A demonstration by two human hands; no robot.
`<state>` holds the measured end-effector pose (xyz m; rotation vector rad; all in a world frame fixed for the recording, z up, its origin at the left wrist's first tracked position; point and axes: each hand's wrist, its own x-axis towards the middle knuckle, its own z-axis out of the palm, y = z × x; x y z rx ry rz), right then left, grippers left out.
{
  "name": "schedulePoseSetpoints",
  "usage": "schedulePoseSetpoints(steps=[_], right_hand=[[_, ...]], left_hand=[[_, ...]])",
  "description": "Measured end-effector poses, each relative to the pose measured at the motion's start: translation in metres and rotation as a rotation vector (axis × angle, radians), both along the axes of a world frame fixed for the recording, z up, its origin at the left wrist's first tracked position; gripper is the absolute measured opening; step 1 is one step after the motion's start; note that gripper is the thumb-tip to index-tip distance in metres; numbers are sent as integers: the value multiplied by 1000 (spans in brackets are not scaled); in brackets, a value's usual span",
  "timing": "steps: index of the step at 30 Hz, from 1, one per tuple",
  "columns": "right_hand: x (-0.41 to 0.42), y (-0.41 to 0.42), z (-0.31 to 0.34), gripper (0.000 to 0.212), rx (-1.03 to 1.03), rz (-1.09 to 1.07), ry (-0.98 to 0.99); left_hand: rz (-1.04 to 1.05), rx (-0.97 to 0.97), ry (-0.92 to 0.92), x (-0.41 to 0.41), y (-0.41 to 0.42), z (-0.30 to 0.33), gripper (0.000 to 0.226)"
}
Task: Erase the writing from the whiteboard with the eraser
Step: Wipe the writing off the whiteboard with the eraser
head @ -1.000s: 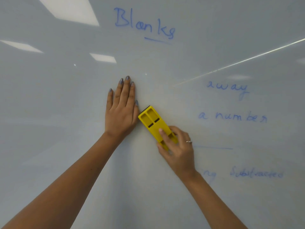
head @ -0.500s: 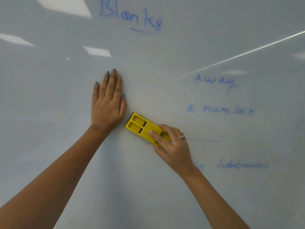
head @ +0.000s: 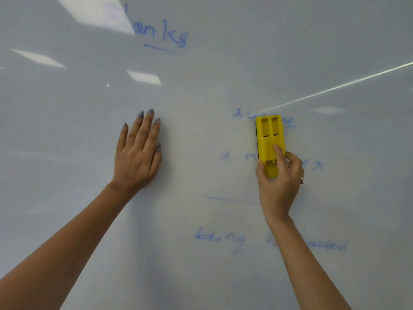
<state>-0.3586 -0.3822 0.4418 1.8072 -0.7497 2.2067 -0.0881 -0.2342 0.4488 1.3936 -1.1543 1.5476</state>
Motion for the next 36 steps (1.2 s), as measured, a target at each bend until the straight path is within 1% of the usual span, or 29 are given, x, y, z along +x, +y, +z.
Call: schedulePoseSetpoints(steps=[2, 6, 8, 10, 11, 14, 15, 16, 18, 21, 23, 25, 26, 29, 31, 33, 36], right_hand=[[7, 4, -6, 47, -80, 0, 97], [22, 16, -33, 41, -370, 27, 455], [17, 13, -32, 40, -435, 6, 557], [5, 3, -23, 41, -441, -13, 522], [-2, -4, -17, 42, -411, -16, 455], [-17, -19, 3, 44, -197, 0, 171], [-15, -19, 4, 46, -148, 9, 113], [-10, -16, 2, 47, -139, 15, 95], [6, -6, -11, 46, -226, 48, 172], [22, 6, -36, 46, -440, 93, 464], [19, 6, -39, 47, -495, 73, 585], [9, -1, -28, 46, -495, 46, 569], [3, -7, -21, 44, -477, 33, 514], [-16, -23, 4, 43, -297, 34, 244], [-13, -21, 7, 45, -180, 48, 127], [1, -11, -3, 45, -175, 64, 126], [21, 4, -32, 43, -316, 94, 319]], left_hand=[[-6, 22, 16, -18, -10, -6, 54], [-6, 42, 48, -37, -26, -21, 54], [3, 44, 63, -40, -31, -26, 54], [23, 45, 74, -39, -34, -30, 54], [34, 46, 73, -38, -36, -30, 54], [48, 43, 64, -36, -38, -31, 54], [48, 40, 62, -36, -39, -31, 54], [46, 37, 61, -36, -39, -31, 54], [45, 33, 59, -36, -39, -32, 54], [45, 28, 53, -35, -39, -32, 54], [40, 35, 58, -35, -38, -32, 54], [40, 42, 59, -35, -38, -32, 54], [42, 43, 57, -35, -38, -32, 54], [42, 41, 55, -35, -38, -32, 54], [44, 34, 56, -35, -39, -32, 54], [45, 26, 55, -35, -39, -32, 54], [49, 20, 48, -37, -38, -32, 54]])
